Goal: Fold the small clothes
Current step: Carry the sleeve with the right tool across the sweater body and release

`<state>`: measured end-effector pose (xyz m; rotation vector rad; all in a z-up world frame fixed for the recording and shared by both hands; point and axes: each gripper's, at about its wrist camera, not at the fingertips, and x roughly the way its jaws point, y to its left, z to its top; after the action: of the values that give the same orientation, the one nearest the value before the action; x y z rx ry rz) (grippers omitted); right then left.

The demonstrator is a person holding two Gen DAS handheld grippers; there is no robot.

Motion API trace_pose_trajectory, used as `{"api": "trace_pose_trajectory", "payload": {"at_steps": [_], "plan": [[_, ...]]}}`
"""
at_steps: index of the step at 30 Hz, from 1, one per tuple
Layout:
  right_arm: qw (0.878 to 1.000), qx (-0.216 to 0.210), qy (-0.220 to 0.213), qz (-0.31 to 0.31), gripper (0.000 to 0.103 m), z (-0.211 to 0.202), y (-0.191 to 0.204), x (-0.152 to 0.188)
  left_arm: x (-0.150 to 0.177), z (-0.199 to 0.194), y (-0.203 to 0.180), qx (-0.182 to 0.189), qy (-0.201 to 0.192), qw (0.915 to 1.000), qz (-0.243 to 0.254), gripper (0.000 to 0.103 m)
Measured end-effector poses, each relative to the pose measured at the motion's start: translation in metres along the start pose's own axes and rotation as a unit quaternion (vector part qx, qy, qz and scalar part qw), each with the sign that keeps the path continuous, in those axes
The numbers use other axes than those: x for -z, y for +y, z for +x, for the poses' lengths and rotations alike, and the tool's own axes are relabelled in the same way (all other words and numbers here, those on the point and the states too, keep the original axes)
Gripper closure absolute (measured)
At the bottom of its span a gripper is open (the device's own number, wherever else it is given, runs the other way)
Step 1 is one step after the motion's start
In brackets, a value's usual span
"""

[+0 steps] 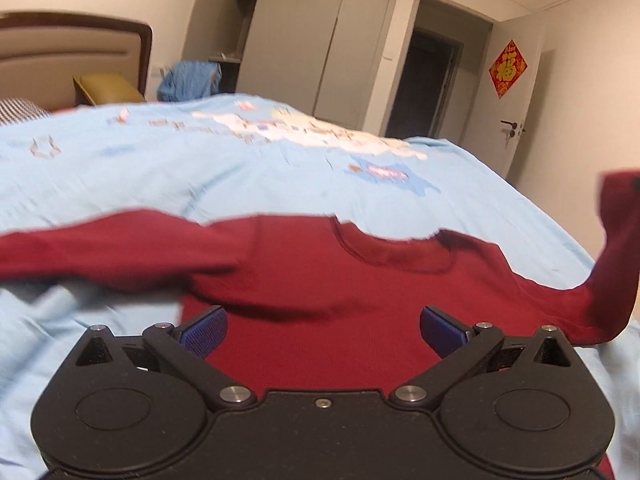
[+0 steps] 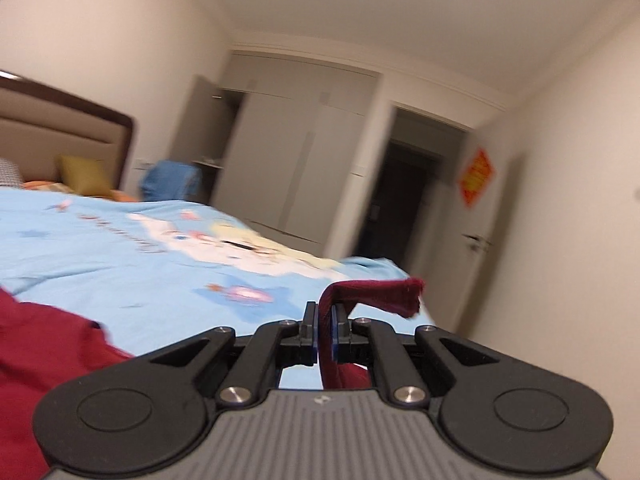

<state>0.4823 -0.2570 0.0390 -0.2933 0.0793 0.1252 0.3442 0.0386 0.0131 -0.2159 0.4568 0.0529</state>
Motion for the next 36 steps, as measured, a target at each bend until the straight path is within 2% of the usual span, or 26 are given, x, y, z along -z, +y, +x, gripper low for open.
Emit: {"api": "trace_pose_trajectory", "payload": {"at_steps": [4,7,12,14,16,19,22,24,28,30,33,36], "plan": [[0.997,-0.061,-0.007,-0.041,0.096,0.003,0.078,-0.009,-0.008,-0.019,0.014,-0.014,-0.016,0.9998,-0.002,0.001],[0.992,-0.102,0.009,-0.077,0.096,0.009,0.133,-0.001,-0.012,-0.031,0.027,-0.024,-0.024,0.9993,-0.013,0.001],[0.974,-0.159,0.052,-0.152,0.096,0.011,0.205,0.031,-0.01,-0.041,0.047,-0.047,-0.026,0.9984,-0.018,0.001],[0.967,-0.172,0.06,-0.18,0.096,-0.01,0.23,0.04,-0.009,-0.043,0.053,-0.053,-0.026,0.998,-0.021,0.001],[0.961,-0.182,0.067,-0.199,0.096,-0.013,0.244,0.048,-0.008,-0.044,0.058,-0.053,-0.026,0.9979,-0.027,0.001],[0.952,-0.201,0.084,-0.217,0.096,-0.027,0.253,0.061,-0.006,-0.041,0.061,-0.047,-0.025,0.9979,-0.038,0.001],[0.947,-0.218,0.093,-0.216,0.086,-0.047,0.246,0.076,-0.003,-0.035,0.057,-0.032,-0.02,0.9983,-0.045,0.001],[0.946,-0.224,0.1,-0.21,0.063,-0.058,0.239,0.08,-0.001,-0.029,0.053,-0.021,-0.013,0.9986,-0.046,0.001],[0.956,-0.202,0.102,-0.187,0.044,-0.079,0.214,0.088,0.004,-0.014,0.038,-0.003,-0.001,0.9994,-0.034,0.001],[0.965,-0.178,0.106,-0.163,0.03,-0.089,0.196,0.09,0.007,-0.002,0.028,-0.004,0.011,0.9998,-0.019,0.001],[0.975,-0.136,0.124,-0.125,0.018,-0.095,0.169,0.098,0.016,0.016,0.016,-0.017,0.033,0.9993,0.003,0.001],[0.981,-0.1,0.147,-0.081,0.013,-0.095,0.142,0.111,0.03,0.03,0.01,-0.028,0.057,0.9978,0.017,0.001]]}}
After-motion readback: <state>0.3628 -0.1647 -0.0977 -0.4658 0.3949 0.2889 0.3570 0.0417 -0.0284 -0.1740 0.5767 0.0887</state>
